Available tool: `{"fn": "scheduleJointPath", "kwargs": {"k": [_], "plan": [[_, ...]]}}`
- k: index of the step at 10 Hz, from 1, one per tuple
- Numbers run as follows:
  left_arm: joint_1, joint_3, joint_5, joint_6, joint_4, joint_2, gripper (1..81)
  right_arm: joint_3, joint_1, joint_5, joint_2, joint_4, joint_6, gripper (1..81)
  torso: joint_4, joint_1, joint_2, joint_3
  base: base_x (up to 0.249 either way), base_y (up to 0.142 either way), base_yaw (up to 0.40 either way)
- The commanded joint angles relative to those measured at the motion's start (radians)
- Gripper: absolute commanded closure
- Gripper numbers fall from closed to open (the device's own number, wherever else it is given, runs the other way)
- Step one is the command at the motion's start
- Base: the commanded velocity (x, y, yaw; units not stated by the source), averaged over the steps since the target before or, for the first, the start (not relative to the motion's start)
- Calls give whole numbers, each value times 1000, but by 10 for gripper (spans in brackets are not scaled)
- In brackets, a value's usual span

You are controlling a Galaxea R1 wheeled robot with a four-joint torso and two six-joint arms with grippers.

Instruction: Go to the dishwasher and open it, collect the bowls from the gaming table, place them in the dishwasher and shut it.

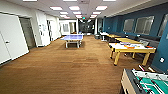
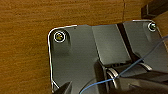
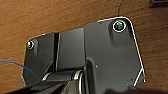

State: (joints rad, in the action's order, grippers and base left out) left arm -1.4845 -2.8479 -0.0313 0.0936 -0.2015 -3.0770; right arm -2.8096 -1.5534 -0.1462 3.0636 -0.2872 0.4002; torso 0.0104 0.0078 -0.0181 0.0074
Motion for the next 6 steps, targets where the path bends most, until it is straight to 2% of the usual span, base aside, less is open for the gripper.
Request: {"fn": "scheduleJointPath", "kwargs": {"k": [1,6], "plan": [[49,-4,44,-5,2,3,10,0,45,36,0,-4,-1,10,0,0,0,0,191,0,0],[48,-4,44,-5,2,3,10,0,43,36,2,-4,-1,10,0,-3,-1,0,191,0,0]]}}
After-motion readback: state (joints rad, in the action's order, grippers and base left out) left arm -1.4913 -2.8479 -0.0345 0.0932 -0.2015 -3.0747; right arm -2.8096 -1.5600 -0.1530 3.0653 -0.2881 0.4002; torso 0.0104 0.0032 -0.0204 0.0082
